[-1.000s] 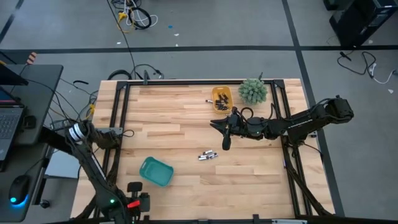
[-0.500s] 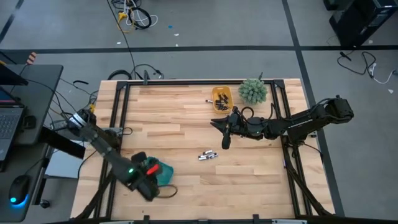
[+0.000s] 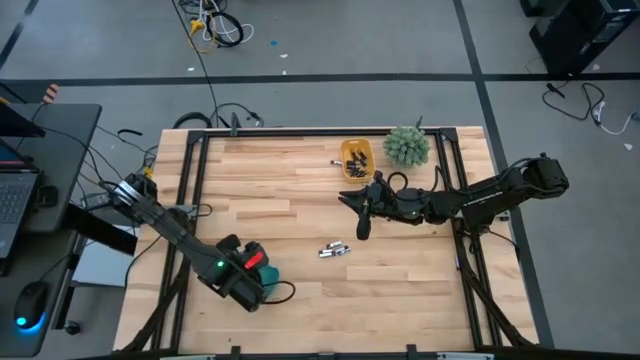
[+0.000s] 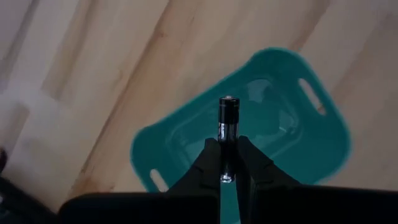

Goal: Sort batteries
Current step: Put the silver battery into the green bin

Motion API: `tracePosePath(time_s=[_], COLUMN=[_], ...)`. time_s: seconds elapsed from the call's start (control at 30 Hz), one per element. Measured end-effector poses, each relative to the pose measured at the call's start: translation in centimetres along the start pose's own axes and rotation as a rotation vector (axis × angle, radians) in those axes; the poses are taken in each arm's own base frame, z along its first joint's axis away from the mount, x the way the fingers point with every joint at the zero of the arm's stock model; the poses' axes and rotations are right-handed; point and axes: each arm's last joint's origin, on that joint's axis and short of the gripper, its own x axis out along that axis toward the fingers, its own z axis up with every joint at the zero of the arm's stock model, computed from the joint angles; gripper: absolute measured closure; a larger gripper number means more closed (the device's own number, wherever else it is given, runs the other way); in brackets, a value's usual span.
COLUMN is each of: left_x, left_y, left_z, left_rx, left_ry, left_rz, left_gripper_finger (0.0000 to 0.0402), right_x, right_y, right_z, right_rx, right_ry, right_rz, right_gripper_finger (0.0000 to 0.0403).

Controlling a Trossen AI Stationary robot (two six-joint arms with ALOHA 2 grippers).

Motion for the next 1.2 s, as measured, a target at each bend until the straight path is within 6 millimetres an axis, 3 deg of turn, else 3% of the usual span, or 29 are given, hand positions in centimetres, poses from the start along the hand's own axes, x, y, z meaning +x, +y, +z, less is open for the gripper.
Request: tracePosePath(time_s=[0.3,0.67,0.87,1.2], left_x=[0.7,2.3,3.5,3.6], left_y=[0.7,3.1,3.4,3.4], left_z=[-2.4,-4.9,-5.5,-5.5], left_rx=[-0.085,-0.293,-0.323,-0.325], left_ry=[-0.007,-0.092,-0.049,-0.053], left_rz=[0.034,-0.152,-0.15,-0.156], left_gripper_finger=[0.0394,0.0394,0.0394,0.0394], right_x=[0.0,0.0,0.0,0.1], right_y=[0.0,0.0,-0.1,-0.1], right_z=[0.0,0.0,0.0,0.0], right_rx=[-0.001,0.001,0.002,0.006], right_ry=[0.003,-0.001,-0.003,0.002], right_rz=[0.0,0.0,-0.002,-0.006], right_gripper_finger=[0.0352,0.0352,0.0352,0.0352])
